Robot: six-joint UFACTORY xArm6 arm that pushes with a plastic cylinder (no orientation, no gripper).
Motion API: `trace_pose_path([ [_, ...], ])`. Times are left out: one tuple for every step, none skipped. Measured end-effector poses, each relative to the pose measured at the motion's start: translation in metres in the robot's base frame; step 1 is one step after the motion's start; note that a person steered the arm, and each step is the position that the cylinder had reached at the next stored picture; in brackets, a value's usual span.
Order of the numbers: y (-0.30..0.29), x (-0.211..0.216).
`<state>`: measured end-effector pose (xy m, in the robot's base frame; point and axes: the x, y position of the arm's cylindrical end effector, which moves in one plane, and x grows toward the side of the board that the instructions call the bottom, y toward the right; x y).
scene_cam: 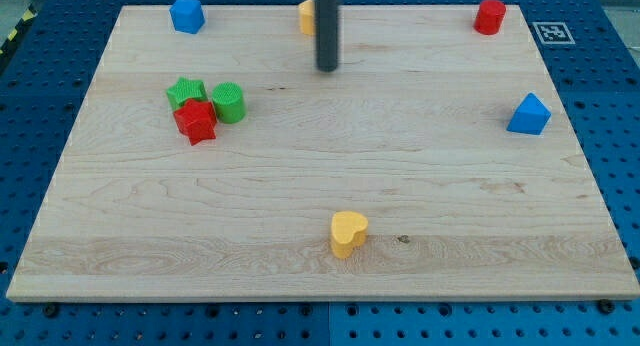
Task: Move the red circle closer to the green circle
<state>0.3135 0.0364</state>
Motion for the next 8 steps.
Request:
trace_pose_path([
  [0.073, -0.002],
  [0.125, 0.016],
  [0.125, 0.02],
  [0.126, 0.021],
  [0.167, 0.028],
  [0.253, 0.024],
  [0.284, -0.008],
  [0.274, -0.061],
])
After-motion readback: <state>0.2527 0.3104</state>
